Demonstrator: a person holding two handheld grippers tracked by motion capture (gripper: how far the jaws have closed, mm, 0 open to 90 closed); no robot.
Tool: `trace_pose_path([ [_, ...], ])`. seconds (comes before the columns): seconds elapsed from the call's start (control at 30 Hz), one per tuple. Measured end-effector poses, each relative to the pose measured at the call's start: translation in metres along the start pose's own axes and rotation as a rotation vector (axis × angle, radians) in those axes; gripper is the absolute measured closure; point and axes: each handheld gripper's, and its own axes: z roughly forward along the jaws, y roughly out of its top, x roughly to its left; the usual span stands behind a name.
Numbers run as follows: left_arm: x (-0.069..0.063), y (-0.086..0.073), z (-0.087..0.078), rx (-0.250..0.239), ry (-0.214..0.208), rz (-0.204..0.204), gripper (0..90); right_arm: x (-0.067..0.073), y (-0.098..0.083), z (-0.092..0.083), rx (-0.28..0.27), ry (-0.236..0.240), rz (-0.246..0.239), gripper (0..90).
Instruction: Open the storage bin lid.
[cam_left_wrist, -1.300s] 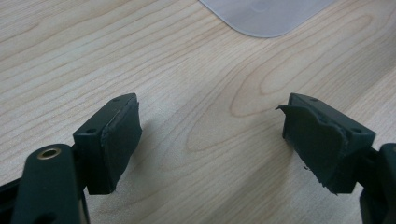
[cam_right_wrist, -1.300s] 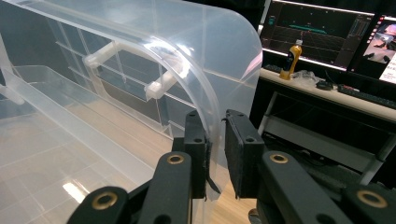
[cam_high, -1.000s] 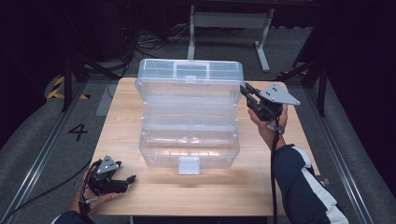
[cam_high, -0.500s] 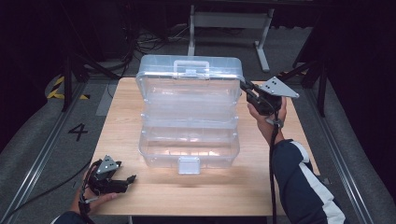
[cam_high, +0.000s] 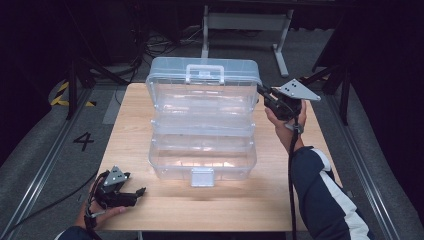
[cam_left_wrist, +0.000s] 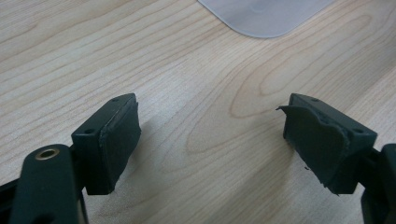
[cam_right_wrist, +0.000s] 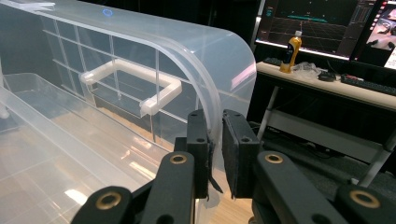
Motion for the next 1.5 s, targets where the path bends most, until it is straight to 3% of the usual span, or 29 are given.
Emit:
trace_pose_path([
  [0.87, -0.001, 0.000, 0.000, 0.001, 0.005, -0.001, 19.1, -0.009, 0.005, 0.017, 0.017, -0.010, 0.038, 83.4],
  [1.5, -0.001, 0.000, 0.000, 0.001, 0.005, -0.002, 19.1, -0.015, 0.009, 0.028, 0.050, -0.009, 0.040, 83.3],
])
